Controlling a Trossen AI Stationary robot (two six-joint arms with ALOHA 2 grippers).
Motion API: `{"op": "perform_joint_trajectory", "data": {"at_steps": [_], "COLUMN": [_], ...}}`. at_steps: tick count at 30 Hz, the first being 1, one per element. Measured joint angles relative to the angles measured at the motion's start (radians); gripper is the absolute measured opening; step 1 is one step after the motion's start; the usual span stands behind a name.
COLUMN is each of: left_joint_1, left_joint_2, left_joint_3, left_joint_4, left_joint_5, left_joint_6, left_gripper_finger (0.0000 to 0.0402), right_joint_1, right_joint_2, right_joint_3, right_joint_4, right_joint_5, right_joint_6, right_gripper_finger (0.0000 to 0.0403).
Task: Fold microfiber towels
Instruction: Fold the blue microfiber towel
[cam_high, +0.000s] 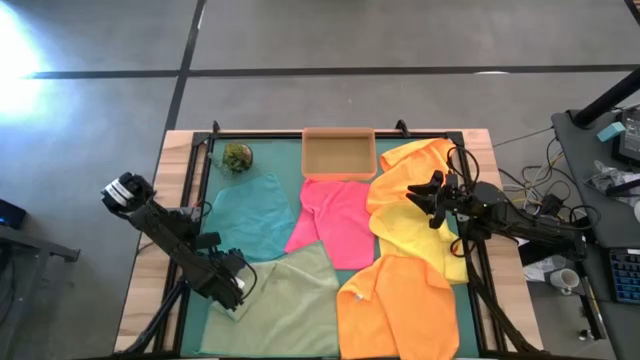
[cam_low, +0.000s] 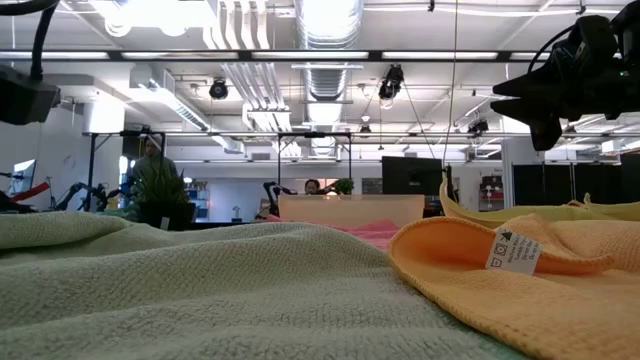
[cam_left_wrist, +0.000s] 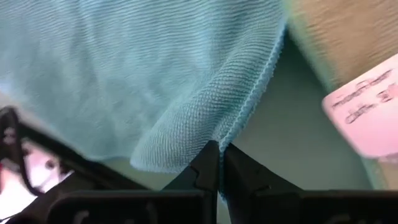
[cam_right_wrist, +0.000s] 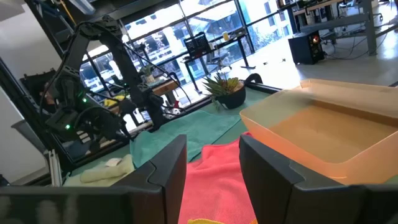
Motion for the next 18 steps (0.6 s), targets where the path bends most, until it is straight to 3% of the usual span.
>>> {"op": "perform_joint_trajectory", "data": {"at_steps": [18], "left_joint_1": [0.011], "left_joint_2": [-0.087], "left_joint_3": [0.099], "left_joint_4": [-0.223], "left_joint_5": [-0.098], "left_joint_6": [-0.056], "left_gripper_finger": [0.0000], "right_joint_1": [0.000], "right_joint_2": [0.000], "right_joint_3": [0.000], "right_joint_4": [0.009], "right_joint_5": [0.009], "right_joint_6": [-0.002], "right_gripper_finger": [0.0139]}}
